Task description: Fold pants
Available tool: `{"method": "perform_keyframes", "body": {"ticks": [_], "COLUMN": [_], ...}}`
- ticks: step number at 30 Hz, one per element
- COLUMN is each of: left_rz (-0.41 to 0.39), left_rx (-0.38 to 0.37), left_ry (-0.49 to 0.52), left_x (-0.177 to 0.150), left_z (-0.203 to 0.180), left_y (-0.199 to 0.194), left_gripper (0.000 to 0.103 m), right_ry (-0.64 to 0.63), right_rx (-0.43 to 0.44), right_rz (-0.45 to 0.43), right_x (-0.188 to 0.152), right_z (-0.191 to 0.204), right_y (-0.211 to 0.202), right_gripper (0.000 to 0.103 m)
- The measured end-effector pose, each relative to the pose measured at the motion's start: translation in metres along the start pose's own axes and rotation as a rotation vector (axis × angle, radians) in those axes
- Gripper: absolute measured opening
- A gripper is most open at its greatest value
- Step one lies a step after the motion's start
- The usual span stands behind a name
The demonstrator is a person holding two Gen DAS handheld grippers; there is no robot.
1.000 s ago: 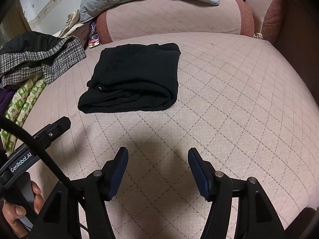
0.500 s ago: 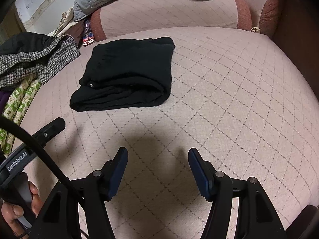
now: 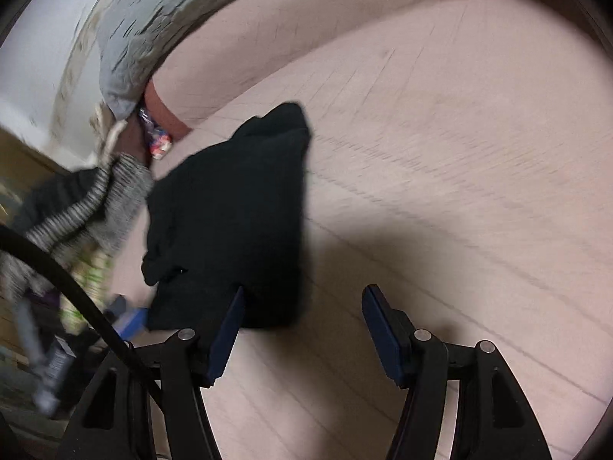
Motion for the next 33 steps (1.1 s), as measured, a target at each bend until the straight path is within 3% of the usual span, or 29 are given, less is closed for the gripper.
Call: {"method": "perform_keyframes", "body": {"ticks": [3,4,8,11,19,24,27,31,33], "left_rz": [0.066,0.054,0.050,0.063,0.074,0.076,0.086,0.087,0.087], "left_rx": [-0.043,-0.053,-0.076,-0.115,-0.191,-0.243,-0.248,-0.239,-0.238], "left_ry": [-0.029,-0.030,-0.007,-0.059,-0.128,-0.168,-0.189,-0.189,-0.198], "left_x": [-0.001,-0.003,-0.008,-0.007,-0.002,-0.001,0.002,0.003,0.008], "left_z": [0.006,0.006,0.002,0.006,0.013,0.021,0.026,0.022,0.018], "left_y": [0.021,0.022,0.021,0.019,0.016,0.011,0.010,0.011,0.014], "left_gripper": [0.082,0.082,0.082,0.082,0.083,0.084,0.084,0.084,0.084], "right_ry": [0.031,0.033,0.168,0.254,0.327,0.464,0.482,0.522,0.547], "right_rx": [0.042,0.049,0.278,0.391,0.402,0.536,0.603,0.604,0.551], "right_rz": [-0.001,-0.005,0.017,0.017,-0.023,-0.056,-0.074,-0.107,-0.142], "right_x": [0.007,0.010,0.010,0.004,0.006,0.010,0.003,-0.005,-0.002], "right_z": [0.007,0.010,0.008,-0.001,-0.009,-0.021,-0.029,-0.046,-0.056], "right_y": [0.018,0.020,0.029,0.030,0.029,0.038,0.033,0.019,0.010], "right_gripper": [0.070,0.070,0.070,0.079,0.079,0.080,0.079,0.080,0.080]}}
Point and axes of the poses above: each gripper's, at about its wrist camera, not at the fingertips, and y roughly the way its jaws point, z to its left, x to its top, the point moved 2 cm from there along y, roughly the way its jaws point, and after that the axes turned 11 degrees about -y, right-handed, at the moved point
